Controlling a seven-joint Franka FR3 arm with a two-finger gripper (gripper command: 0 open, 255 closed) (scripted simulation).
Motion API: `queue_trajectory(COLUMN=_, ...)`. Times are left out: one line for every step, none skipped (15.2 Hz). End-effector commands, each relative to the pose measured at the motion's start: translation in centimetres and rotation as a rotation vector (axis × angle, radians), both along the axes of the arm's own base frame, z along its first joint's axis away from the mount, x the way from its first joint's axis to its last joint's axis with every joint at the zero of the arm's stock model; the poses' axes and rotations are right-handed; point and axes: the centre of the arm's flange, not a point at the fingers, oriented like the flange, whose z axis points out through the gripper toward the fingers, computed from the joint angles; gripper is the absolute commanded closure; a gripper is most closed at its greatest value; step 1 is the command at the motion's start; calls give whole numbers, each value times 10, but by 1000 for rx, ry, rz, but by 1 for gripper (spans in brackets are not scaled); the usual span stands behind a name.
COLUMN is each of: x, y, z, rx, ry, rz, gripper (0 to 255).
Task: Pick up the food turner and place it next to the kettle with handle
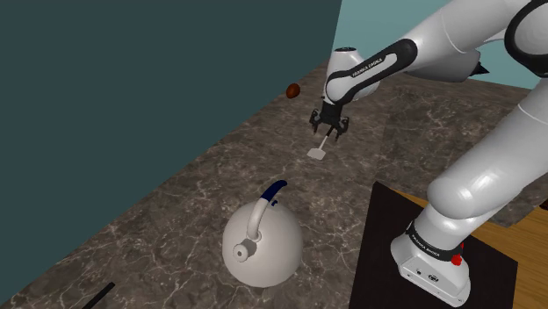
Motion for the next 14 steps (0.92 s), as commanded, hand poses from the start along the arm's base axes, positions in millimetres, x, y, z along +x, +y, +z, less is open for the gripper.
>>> queue_trajectory(x=0, y=-1, z=-14, rx=0, ry=-1, rz=-1, gripper=0)
queue_trajectory(x=0, y=-1, z=-14, rx=0, ry=-1, rz=-1, gripper=0)
queue_trajectory(x=0, y=-1, z=-14, rx=0, ry=-1, rz=-1, gripper=0)
queue_trajectory(x=0, y=-1, z=-14, rx=0, ry=-1, rz=-1, gripper=0)
queue_trajectory(x=0, y=-1, z=-14, rx=0, ry=-1, rz=-1, gripper=0)
queue_trajectory(x=0, y=-1, z=-14, rx=0, ry=-1, rz=-1, gripper=0)
queue_trajectory(x=0, y=-1, z=-14, rx=0, ry=-1, rz=-1, gripper=0)
queue_trajectory(x=0, y=-1, z=-14, rx=0, ry=-1, rz=-1, gripper=0)
queue_trajectory(x=0, y=-1, z=-14, rx=0, ry=-1, rz=-1, gripper=0)
queue_trajectory(x=0, y=-1, z=-14, rx=0, ry=-1, rz=-1, gripper=255)
queue_trajectory(x=0, y=-1, z=-14, rx=0, ry=-1, rz=-1, gripper=255)
queue_trajectory(x=0, y=-1, z=-14, rx=0, ry=-1, rz=-1, gripper=255)
queue_trajectory(x=0, y=-1, z=-14, rx=0, ry=-1, rz=-1, gripper=255)
queue_trajectory(x=0, y=-1, z=-14, rx=0, ry=-1, rz=-1, gripper=255)
